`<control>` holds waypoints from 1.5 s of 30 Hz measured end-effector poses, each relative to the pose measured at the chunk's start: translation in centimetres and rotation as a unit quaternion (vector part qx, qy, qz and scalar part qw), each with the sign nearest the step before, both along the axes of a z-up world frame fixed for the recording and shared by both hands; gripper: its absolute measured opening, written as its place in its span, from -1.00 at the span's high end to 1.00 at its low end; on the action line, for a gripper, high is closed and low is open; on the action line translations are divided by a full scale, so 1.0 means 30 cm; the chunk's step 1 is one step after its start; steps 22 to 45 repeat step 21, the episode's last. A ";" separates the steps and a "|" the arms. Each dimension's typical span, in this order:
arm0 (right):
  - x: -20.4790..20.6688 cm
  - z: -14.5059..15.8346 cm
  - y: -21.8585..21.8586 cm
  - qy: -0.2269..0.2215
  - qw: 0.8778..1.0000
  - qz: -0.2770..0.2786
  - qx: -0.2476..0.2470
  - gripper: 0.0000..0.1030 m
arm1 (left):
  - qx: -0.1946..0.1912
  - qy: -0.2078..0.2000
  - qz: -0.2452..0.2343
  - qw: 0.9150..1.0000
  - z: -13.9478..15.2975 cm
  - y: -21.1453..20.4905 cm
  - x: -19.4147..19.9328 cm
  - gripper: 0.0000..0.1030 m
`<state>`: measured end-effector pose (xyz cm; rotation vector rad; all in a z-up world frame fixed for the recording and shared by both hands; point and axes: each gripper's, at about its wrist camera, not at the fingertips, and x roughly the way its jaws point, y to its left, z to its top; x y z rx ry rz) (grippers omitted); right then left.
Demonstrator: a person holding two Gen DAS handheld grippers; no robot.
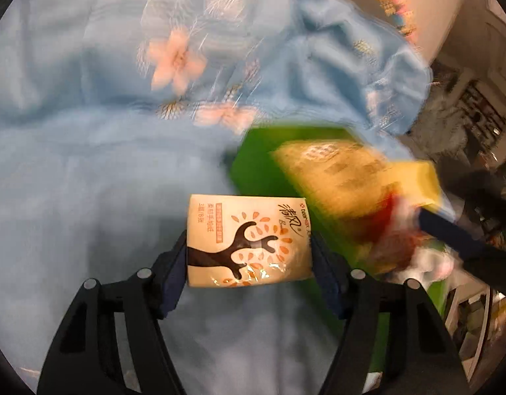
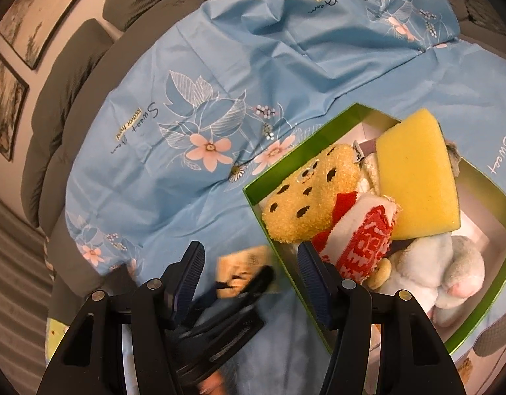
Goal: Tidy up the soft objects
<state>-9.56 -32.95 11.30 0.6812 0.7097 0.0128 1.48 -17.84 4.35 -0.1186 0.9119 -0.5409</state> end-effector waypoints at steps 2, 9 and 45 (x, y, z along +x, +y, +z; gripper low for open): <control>-0.017 0.015 -0.008 -0.010 1.000 -0.005 0.001 -0.18 | -0.009 -0.039 -0.013 0.999 0.099 -0.006 -0.047 -0.34; -0.114 0.064 -0.107 -0.030 0.996 -0.081 -0.015 -0.19 | -0.022 -0.087 -0.089 0.992 0.270 -0.138 -0.162 -0.49; -0.196 0.039 -0.284 0.003 0.982 -0.189 -0.019 -0.19 | -0.033 -0.071 -0.116 0.990 0.287 -0.265 -0.186 -0.73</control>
